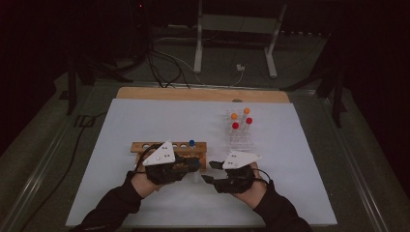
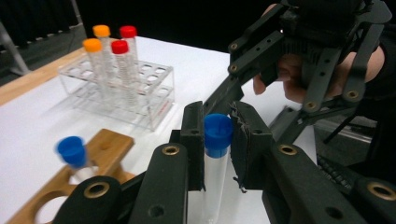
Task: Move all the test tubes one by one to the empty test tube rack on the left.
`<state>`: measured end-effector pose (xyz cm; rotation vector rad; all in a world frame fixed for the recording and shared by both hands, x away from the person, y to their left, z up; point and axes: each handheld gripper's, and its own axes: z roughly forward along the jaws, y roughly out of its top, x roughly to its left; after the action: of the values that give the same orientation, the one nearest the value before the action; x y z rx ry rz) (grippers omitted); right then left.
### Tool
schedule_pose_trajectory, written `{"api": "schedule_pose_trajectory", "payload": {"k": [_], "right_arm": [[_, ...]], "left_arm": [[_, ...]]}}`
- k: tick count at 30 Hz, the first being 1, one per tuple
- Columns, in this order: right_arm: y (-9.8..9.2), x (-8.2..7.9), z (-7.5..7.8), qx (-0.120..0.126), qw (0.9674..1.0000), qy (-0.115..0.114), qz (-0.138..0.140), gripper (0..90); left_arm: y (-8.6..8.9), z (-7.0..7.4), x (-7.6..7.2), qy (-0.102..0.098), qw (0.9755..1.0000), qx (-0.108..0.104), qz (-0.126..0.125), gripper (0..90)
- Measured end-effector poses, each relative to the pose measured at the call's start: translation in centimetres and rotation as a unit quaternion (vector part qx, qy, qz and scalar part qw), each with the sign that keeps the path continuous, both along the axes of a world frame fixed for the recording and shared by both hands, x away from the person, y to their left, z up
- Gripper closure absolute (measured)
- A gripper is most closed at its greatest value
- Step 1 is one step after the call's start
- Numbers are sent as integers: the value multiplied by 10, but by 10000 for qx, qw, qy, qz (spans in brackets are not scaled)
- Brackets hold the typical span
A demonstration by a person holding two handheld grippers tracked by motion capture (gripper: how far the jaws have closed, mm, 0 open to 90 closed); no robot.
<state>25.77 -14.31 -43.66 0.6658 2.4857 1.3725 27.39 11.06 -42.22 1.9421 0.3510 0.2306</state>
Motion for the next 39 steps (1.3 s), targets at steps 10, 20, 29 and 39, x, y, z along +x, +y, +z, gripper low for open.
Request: {"api": "schedule_pose_trajectory", "payload": {"k": [10, 20, 29, 39], "right_arm": [[-2, 2, 3, 303, 9991, 43, -290, 93], [-7, 3, 5, 450, 9985, 66, -300, 0], [-7, 2, 5, 501, 9982, -29, -329, 0], [-6, 1, 5, 467, 9984, -44, -312, 0]], "left_arm": [[22, 22, 12, -126, 9993, -97, 337, 772], [30, 35, 24, -260, 9979, -189, 570, 772], [35, 42, 40, -420, 9953, -227, 845, 773], [34, 33, 58, -429, 9925, -235, 1118, 773]]}}
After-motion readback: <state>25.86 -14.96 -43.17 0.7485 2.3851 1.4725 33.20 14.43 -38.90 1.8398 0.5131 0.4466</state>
